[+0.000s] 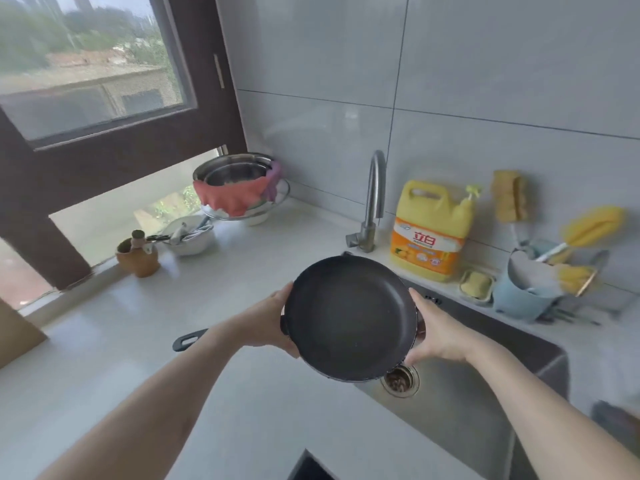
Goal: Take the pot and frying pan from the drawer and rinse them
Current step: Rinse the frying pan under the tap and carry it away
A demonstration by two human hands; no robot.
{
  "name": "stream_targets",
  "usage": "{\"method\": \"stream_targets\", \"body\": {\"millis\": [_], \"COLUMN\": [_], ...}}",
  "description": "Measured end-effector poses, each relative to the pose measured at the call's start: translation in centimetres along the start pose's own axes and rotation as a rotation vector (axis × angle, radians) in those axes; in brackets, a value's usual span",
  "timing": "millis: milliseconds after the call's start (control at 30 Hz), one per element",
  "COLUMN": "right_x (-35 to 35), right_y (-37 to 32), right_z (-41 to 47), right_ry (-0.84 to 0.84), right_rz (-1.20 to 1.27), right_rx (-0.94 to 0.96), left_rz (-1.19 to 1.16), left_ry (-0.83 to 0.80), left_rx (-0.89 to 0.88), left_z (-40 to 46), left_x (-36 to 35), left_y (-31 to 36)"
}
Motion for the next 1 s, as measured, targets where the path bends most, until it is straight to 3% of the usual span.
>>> {"method": "stream_targets", "body": {"millis": [300, 600, 1000], "right_x": [1.5, -0.4, -5.1], "right_y": [8.7, 14.4, 21.8], "right_z": [2.4, 3.5, 7.5], "right_ry": [0.026, 0.047, 0.066], "right_rz": [0.14, 0.28, 0.386], "right_rx": [-0.211, -0.381, -0.32], "left_rz": [0.124, 0.044, 0.083], "left_ry": [-0.259, -0.395, -0.468], "left_rx": [-0.084, -0.121, -0.038], "left_z": [12.1, 17.9, 22.3], "left_x": [-3.6, -8.8, -18.8], "left_y": [0.6, -0.1, -6.2]}}
Point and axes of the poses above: each hand's wrist, its own z-axis towards the middle knuckle, its own x-axis out of the back of the hand, y = z × x, the point moved 6 cm from there along z, towards the middle knuckle, and after that the axes turned 15 degrees about -x, right-handed, at the moved point
